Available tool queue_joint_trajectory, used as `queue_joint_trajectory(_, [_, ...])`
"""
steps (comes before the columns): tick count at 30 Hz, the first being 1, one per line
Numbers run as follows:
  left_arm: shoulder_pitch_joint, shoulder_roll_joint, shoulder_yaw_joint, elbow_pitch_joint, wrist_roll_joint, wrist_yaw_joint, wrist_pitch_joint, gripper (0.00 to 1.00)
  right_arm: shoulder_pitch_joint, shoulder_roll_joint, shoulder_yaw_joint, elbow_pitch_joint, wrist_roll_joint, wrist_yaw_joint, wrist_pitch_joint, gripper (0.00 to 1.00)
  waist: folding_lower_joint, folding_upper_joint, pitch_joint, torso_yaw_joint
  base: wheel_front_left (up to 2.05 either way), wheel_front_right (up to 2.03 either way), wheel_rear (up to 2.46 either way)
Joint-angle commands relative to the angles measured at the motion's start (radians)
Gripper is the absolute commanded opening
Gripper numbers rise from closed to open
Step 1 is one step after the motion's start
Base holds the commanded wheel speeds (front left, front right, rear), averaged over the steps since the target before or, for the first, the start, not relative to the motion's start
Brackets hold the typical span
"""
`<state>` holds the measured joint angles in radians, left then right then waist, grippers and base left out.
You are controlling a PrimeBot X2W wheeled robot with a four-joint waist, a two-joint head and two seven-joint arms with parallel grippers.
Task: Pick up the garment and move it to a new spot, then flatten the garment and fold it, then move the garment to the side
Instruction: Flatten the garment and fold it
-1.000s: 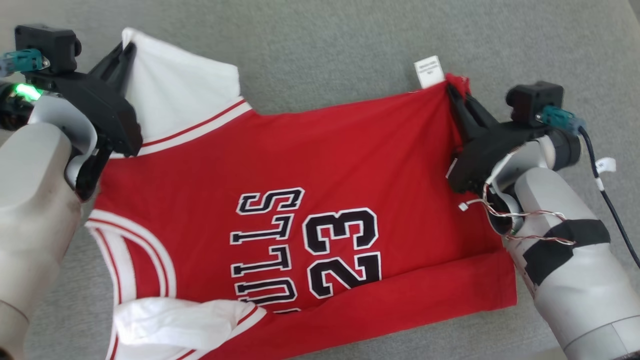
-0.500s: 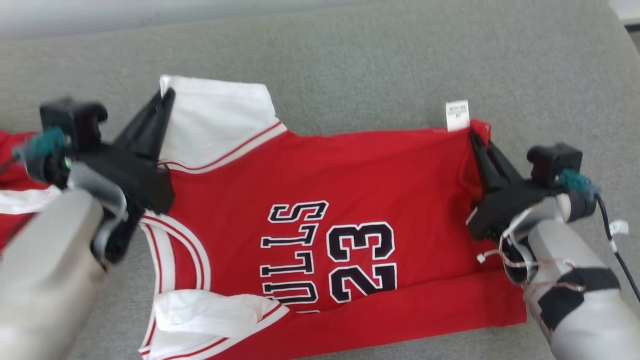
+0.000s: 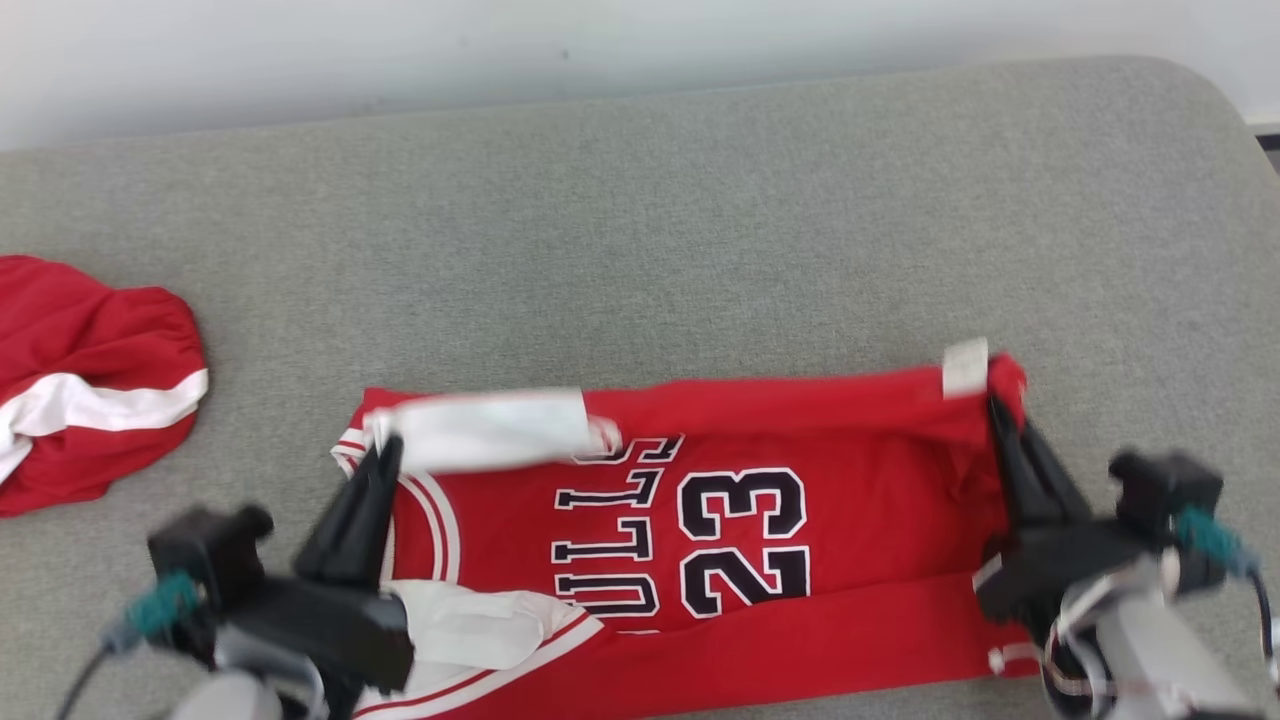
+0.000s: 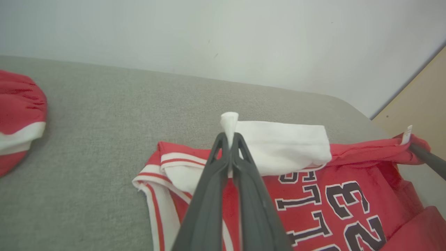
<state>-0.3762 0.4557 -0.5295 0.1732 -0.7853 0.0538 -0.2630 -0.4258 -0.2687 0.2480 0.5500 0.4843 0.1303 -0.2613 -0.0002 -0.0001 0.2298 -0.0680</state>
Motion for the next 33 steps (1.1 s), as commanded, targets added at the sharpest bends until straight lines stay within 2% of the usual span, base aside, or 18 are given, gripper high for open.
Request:
queue_joint_trajectory(1, [0.071,-0.024,0.024,-0.026,0.020,0.006,-0.002,0.00,0.072,0.009,-0.021,-0.037,-0.007,0.000,-0.005,0.00,0.0002,0.0001,-0.012,0.011,0.00,0.00,0.00])
queue_joint_trajectory(9, [0.227,-0.103,0.087,-0.016,0.057,-0.010,-0.002,0.00,0.212,0.037,-0.065,-0.091,-0.008,0.000,-0.005,0.00,0.0002,0.0001,-0.029,0.010,0.00,0.00,0.00])
queue_joint_trajectory(10, [0.241,-0.108,0.096,-0.010,0.069,-0.012,-0.002,0.00,0.221,0.039,-0.067,-0.096,-0.008,0.000,-0.005,0.07,0.0002,0.0001,-0.033,0.009,0.00,0.00,0.00])
queue_joint_trajectory(11, [0.267,-0.130,0.112,-0.001,0.088,-0.019,-0.002,0.16,0.238,0.041,-0.071,-0.106,-0.009,0.000,-0.005,0.84,0.0002,0.0001,-0.038,0.009,0.00,0.00,0.00])
queue_joint_trajectory(12, [0.276,-0.138,0.125,0.001,0.102,-0.017,-0.002,0.47,0.247,0.041,-0.071,-0.110,-0.010,0.000,-0.005,1.00,0.0002,0.0001,-0.041,0.008,0.00,0.00,0.00])
queue_joint_trajectory(13, [0.284,-0.150,0.142,-0.007,0.111,-0.013,-0.002,1.00,0.254,0.040,-0.072,-0.114,-0.009,0.000,-0.005,1.00,0.0002,0.0001,-0.044,0.008,0.00,0.00,0.00])
queue_joint_trajectory(18, [0.322,-0.202,0.227,-0.044,0.178,-0.033,-0.002,1.00,0.287,0.023,-0.100,-0.173,-0.011,0.000,-0.005,1.00,0.0002,0.0001,-0.059,0.014,0.00,0.00,0.00])
queue_joint_trajectory(23, [0.341,-0.254,0.360,-0.113,0.305,-0.053,-0.001,1.00,0.284,0.000,-0.120,-0.203,-0.003,0.000,0.006,1.00,0.0002,0.0001,-0.066,0.018,0.00,0.00,0.00])
queue_joint_trajectory(28, [0.353,-0.321,0.485,-0.176,0.460,-0.063,-0.001,1.00,0.243,-0.005,-0.131,-0.150,0.008,0.000,0.070,1.00,0.0002,0.0001,-0.073,0.026,0.00,0.00,0.00])
queue_joint_trajectory(33, [0.369,-0.364,0.547,-0.170,0.552,-0.090,-0.001,1.00,0.207,0.005,-0.123,-0.053,0.023,0.000,0.123,1.00,0.0002,0.0001,-0.074,0.043,0.00,0.00,0.00])
